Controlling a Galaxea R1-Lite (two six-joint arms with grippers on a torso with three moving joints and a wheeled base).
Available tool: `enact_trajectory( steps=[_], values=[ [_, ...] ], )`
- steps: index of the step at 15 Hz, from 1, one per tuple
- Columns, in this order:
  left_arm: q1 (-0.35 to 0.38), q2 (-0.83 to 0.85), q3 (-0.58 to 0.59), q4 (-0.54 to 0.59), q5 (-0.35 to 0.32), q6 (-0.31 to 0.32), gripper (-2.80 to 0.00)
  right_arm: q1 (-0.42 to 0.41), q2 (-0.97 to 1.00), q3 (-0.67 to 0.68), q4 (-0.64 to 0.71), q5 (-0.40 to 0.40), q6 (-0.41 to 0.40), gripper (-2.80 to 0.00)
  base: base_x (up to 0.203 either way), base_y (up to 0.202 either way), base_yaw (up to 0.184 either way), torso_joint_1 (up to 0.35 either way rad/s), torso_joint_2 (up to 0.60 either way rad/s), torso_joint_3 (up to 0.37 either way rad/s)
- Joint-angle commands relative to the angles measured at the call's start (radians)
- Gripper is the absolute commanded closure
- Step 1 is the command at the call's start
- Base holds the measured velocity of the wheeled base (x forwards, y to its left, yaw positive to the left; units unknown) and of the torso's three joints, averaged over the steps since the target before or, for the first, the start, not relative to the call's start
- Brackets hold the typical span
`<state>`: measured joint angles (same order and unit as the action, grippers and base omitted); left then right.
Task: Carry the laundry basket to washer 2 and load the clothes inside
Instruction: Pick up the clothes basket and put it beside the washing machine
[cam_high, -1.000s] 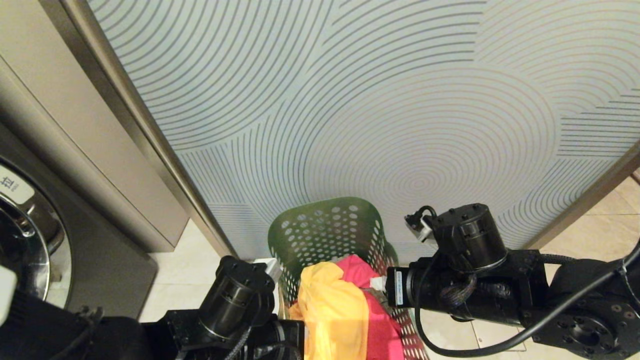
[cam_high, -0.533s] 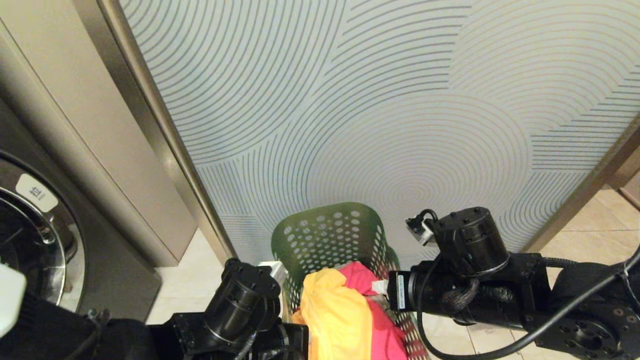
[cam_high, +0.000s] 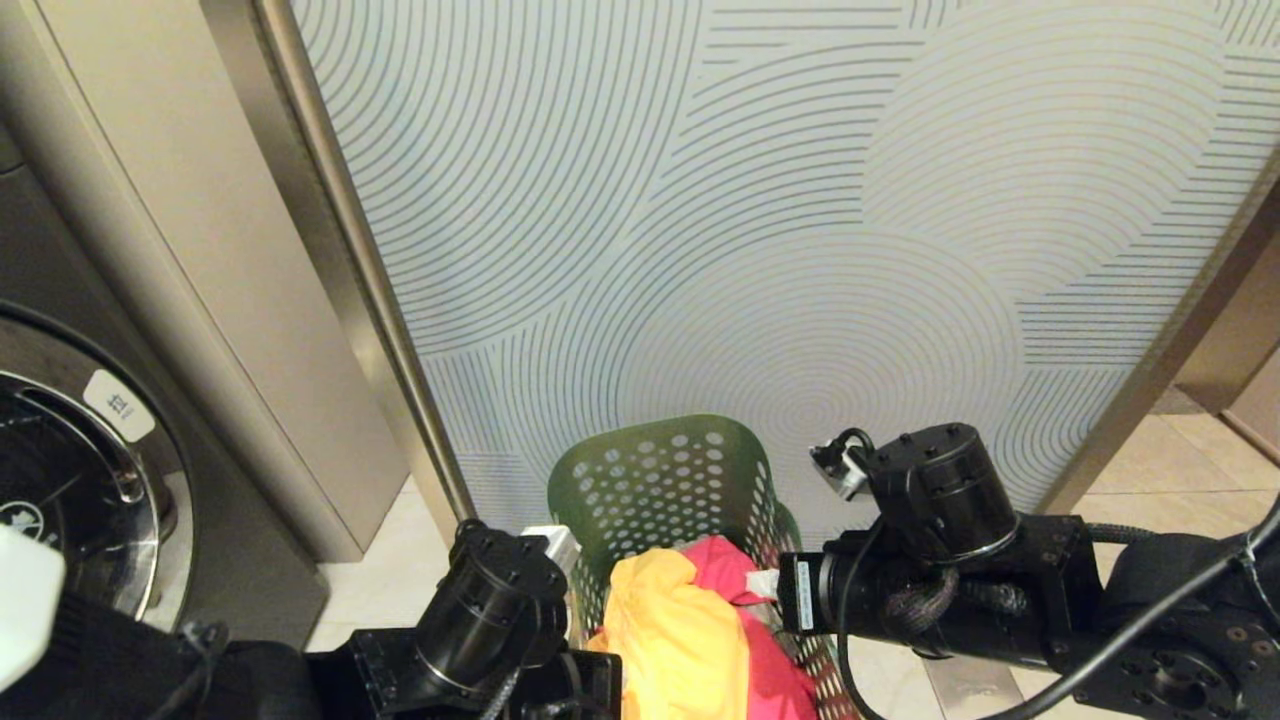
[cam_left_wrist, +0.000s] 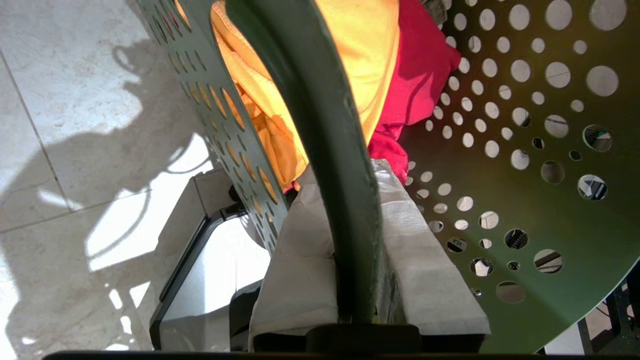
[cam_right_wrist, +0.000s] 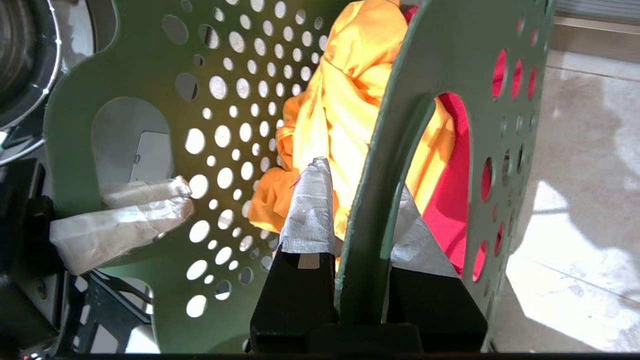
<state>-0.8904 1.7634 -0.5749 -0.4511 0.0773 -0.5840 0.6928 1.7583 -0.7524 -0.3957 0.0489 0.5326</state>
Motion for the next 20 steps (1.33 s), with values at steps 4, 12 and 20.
enact_trajectory(
  steps=[4,12,20],
  values=[
    [-0.012,0.004,0.000,-0.003,0.001,-0.003,0.00,0.000,0.004,0.013,-0.002,0.001,-0.005,0.00,0.000,0.000,0.000,-0.001,0.00,0.021],
    [-0.019,0.023,-0.002,-0.005,0.001,-0.003,0.00,-0.001,0.013,0.027,-0.005,0.000,-0.006,0.00,0.000,0.000,0.000,0.000,0.00,0.000],
    [-0.019,0.036,-0.002,-0.006,0.001,-0.005,0.00,-0.001,0.020,0.025,-0.008,0.002,-0.008,0.00,0.000,-0.006,0.098,0.001,0.00,0.002]
  ],
)
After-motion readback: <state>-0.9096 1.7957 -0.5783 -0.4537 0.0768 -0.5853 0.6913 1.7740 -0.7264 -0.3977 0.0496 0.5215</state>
